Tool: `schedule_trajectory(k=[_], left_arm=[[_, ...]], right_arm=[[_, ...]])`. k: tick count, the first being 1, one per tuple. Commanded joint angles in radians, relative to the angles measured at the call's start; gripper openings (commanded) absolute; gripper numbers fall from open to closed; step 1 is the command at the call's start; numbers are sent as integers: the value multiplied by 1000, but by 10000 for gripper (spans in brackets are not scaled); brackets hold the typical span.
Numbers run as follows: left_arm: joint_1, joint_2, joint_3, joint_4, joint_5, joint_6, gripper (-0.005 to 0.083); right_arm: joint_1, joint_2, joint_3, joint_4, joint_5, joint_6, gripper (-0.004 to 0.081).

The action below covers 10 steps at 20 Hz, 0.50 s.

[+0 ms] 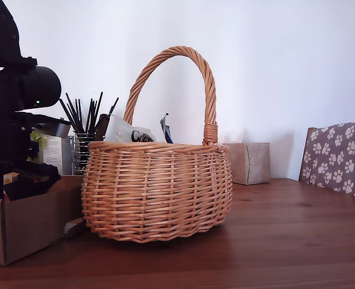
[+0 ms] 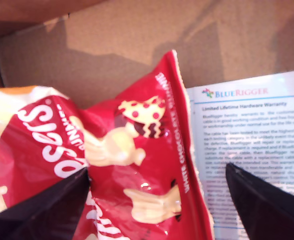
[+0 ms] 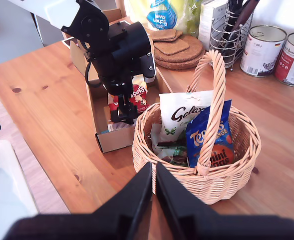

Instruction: Move the bags of Easter eggs from the cardboard box on the left into the woven basket on the right side.

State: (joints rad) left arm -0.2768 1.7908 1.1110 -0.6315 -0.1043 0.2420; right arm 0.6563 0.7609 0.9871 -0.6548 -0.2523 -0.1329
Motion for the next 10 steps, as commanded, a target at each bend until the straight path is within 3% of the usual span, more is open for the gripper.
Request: schedule_trajectory(k=[1, 3, 10], left_arm=[[0, 37, -14, -15, 21, -8, 457], [0, 37, -14, -18, 27, -8, 310], [2, 29, 0, -28, 41, -6, 285]], right_arm=[[3, -5, -19, 7, -3, -6, -12], [3, -5, -19, 7, -3, -6, -12], [3, -5, -19, 7, -3, -6, -12]])
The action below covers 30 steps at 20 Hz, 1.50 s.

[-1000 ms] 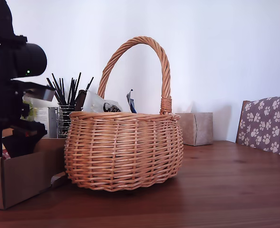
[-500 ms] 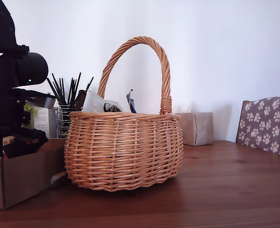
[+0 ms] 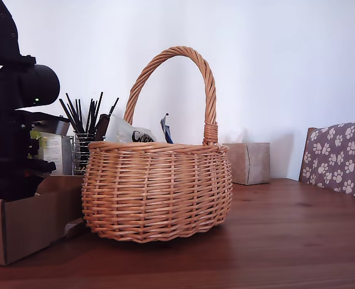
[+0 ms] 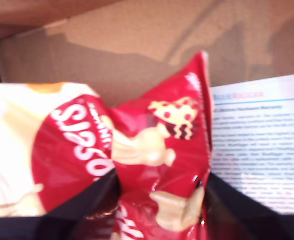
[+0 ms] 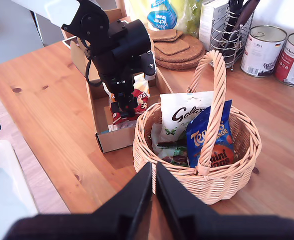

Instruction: Move the bags of Easter eggs from the cardboard box on the left into the woven basket on the right side.

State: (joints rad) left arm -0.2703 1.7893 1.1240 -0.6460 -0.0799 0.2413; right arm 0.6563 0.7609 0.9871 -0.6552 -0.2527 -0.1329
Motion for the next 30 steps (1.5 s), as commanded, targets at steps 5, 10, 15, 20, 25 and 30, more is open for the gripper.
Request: schedule_trajectory(k=[5, 10, 15, 20, 25, 30], left_arm=[[-5, -52, 31, -45, 24, -6, 235], [-5, -200, 31, -65, 39, -6, 231], [-5, -365, 31, -86, 117, -35, 231], [-31, -484, 31, -67, 376, -118, 231], [-142, -450, 31, 77, 487, -192, 234], [-250, -364, 31, 229, 491, -240, 234]], right_arm=[[3, -5, -19, 7, -3, -6, -12], [3, -5, -19, 7, -3, -6, -12], [3, -5, -19, 7, -3, -6, -12], [2, -5, -19, 8, -3, -6, -12], [2, -5, -19, 8, -3, -6, -12], [2, -5, -19, 8, -3, -6, -12]])
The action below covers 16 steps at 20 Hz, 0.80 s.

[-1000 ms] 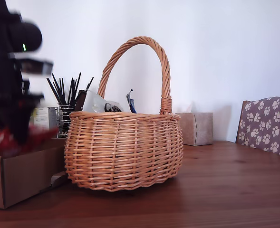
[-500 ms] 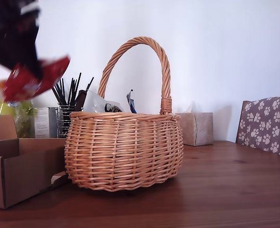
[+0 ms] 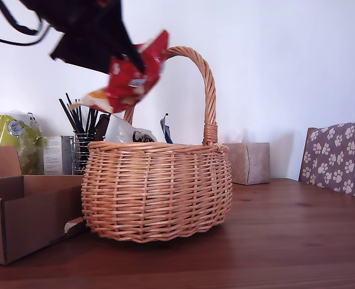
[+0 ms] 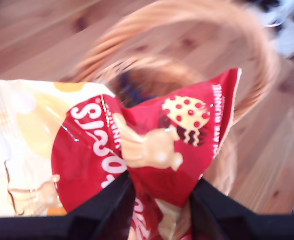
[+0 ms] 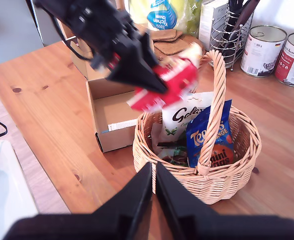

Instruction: Move the bags of Easter eggs from the cardboard box on the left into the woven basket on the right side.

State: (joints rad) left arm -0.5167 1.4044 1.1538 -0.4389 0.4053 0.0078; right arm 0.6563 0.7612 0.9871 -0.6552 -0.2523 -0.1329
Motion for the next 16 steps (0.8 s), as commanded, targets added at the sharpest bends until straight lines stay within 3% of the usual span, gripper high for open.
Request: schedule_trajectory(k=[1, 5, 11, 16], left_arm=[[-19, 47, 1, 43, 5, -8, 234], [-53, 171, 1, 131, 5, -9, 234], [-63, 349, 1, 136, -38, -19, 234], [-64, 362, 1, 137, -40, -27, 235]], right_arm=[[2, -5, -19, 7, -3, -6, -12], [2, -5, -19, 3, -3, -6, -12], [2, -5, -19, -8, -3, -6, -12], [2, -5, -19, -7, -3, -7, -12]])
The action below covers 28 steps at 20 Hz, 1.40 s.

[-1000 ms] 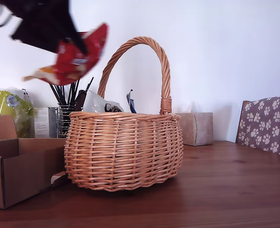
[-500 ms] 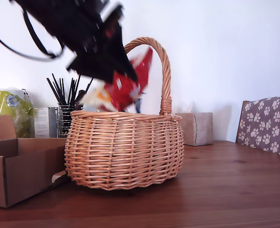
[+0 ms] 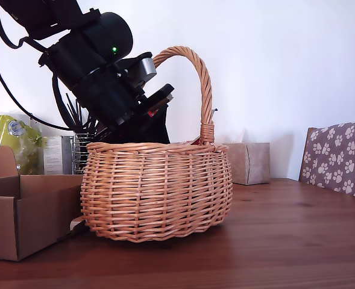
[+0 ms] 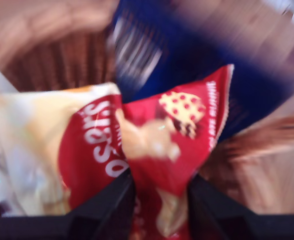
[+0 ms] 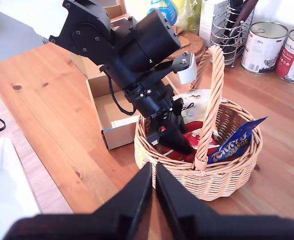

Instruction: Move the bags of Easter eggs from the cardboard box on the left into the woven basket on the right side.

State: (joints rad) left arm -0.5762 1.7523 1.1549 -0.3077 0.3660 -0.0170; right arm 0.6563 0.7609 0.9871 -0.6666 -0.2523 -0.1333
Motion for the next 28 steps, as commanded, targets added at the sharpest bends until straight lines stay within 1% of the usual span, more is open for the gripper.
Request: schedule_trajectory(k=[1, 2, 4, 5, 7, 12, 14, 15, 16, 18, 19, 21, 23, 25, 26, 28], left_arm=[[-5, 13, 2, 7, -1, -3, 247], [-5, 12, 8, 3, -1, -3, 298], [-5, 6, 16, -7, -1, -3, 480], [-5, -3, 21, -20, -1, -3, 529], [-5, -32, 29, -51, -2, -2, 525], [-5, -173, 29, -124, -31, -1, 380], [-2, -241, 29, -166, -36, -1, 296], [-2, -272, 29, -175, -36, -1, 244], [-2, -306, 29, -186, -36, 0, 163], [-2, -367, 29, -217, -45, 43, 2], [-2, -394, 23, -219, -62, 60, -24], [-2, -459, -13, -183, -126, 74, -23], [16, -538, -81, -110, -193, 73, -23], [54, -627, -181, -14, -228, 74, -23], [79, -673, -239, 34, -230, 74, -23], [143, -778, -365, 130, -239, 73, -23]], right_arm=[[2, -5, -19, 4, -3, -6, -12], [2, -5, -19, 4, -3, -6, -12], [2, -5, -19, 4, -3, -6, -12], [2, -5, -19, 4, -3, -6, -12], [2, -5, -19, 3, -3, -6, -12], [2, -5, -19, 3, -3, -6, -12], [2, -5, -19, 4, -3, -6, -12], [2, -5, -19, 5, -3, -5, -12], [2, -5, -19, 9, -3, -5, -12], [0, -5, -19, 31, 1, 4, -12], [-5, -5, -19, 43, 1, 6, -12], [-36, -5, -27, 76, 20, 6, -12], [-79, -6, -53, 132, 27, 11, -12], [-144, -9, -100, 220, 25, 49, -12], [-174, -18, -129, 265, 25, 62, -12], [-214, -47, -201, 366, 27, 72, -12]])
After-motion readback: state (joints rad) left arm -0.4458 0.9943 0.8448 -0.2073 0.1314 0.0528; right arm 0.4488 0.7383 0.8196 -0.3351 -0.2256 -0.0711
